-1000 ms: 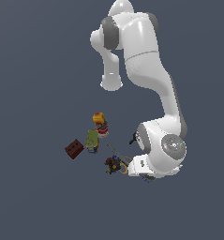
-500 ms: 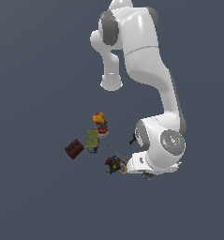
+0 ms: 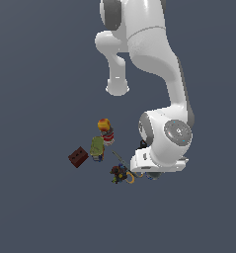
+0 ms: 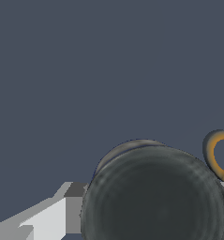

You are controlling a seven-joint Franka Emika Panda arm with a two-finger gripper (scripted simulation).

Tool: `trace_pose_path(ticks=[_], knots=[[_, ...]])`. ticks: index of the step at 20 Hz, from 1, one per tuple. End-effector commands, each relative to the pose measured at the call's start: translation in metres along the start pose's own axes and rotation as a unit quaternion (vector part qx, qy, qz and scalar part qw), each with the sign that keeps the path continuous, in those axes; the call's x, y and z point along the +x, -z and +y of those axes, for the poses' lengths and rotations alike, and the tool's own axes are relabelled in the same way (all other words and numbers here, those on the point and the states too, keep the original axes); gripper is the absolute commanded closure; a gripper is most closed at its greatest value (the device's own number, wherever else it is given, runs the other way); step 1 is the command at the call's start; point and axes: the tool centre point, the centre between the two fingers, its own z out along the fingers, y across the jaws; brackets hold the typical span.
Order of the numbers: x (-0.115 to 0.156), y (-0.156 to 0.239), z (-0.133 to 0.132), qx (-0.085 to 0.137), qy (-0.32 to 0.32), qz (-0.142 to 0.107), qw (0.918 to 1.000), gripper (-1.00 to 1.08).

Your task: Pick up a designated object from a clutter of objects.

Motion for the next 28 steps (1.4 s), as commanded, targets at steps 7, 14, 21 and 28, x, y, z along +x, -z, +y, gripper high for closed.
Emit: trace_pose_path(ticks=[7,14,21,28], knots=[[-0.039,0.056,0.022,0.000,0.000,0.001,1.0000,1.08],[-0.072,0.104,0.042,0.000,0.000,0.001,1.0000,1.08],[-0.107,0.154,0.061,0.000,0.000,0.001,1.0000,1.08],[-0.142,0.206,0.081,0.001,0.000,0.001,1.0000,1.08]])
